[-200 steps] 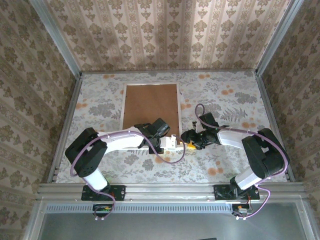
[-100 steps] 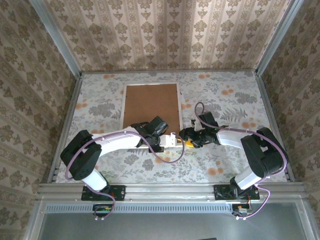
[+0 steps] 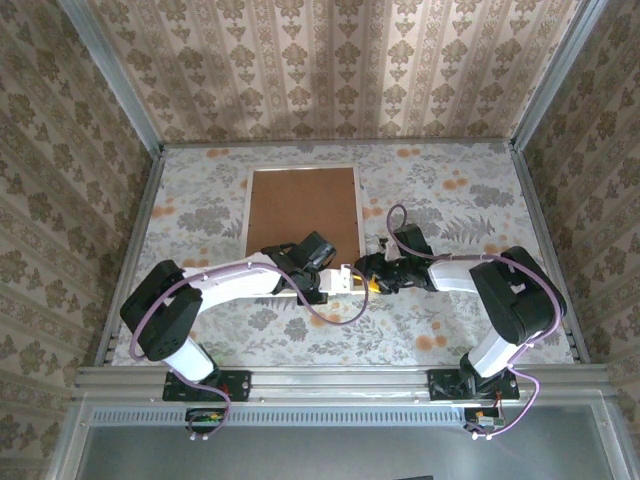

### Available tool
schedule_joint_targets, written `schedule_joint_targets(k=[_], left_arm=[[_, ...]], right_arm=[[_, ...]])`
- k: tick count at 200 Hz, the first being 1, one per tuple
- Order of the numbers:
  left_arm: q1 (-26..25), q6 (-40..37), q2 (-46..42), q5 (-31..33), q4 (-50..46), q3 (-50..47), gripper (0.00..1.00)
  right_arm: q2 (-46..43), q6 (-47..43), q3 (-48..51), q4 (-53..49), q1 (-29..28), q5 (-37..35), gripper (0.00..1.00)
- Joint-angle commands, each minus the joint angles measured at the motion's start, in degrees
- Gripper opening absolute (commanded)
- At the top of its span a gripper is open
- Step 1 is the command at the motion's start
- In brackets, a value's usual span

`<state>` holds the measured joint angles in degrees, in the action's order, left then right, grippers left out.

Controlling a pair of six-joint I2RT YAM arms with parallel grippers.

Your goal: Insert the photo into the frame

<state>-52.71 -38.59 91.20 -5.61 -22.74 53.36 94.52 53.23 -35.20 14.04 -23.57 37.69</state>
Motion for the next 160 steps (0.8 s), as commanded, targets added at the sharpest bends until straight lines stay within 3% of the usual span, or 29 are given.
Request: schedule_joint_targets(k=[1, 39, 66, 107, 160], left_arm=[[0.17, 1.30, -2.88, -3.68, 1.27, 0.82, 0.00], [0.09, 2.61, -3.17, -2.90, 1.80, 0.19, 0.04], [-0.10, 3.71, -5.41, -0.12, 2.68, -1.25, 0.32], [-3.86, 2.38, -11.89, 10.14, 9.26, -7.27, 0.67], [-5.33, -2.71, -11.34, 20.98, 19.67, -12.14, 0.78]], right_arm=[[3.27, 3.07, -0.34, 6.97, -0.96, 1.86, 0.45], [0.97, 1.22, -0.19, 2.96, -0.69, 0.64, 0.24], [-2.16, 1.22, 0.12, -0.23, -0.60, 0.20, 0.16], [-7.19, 3.78, -2.90, -8.54, -0.66, 0.14, 0.14], [-10.65, 10.81, -8.34, -14.95, -0.51, 3.10, 0.13]])
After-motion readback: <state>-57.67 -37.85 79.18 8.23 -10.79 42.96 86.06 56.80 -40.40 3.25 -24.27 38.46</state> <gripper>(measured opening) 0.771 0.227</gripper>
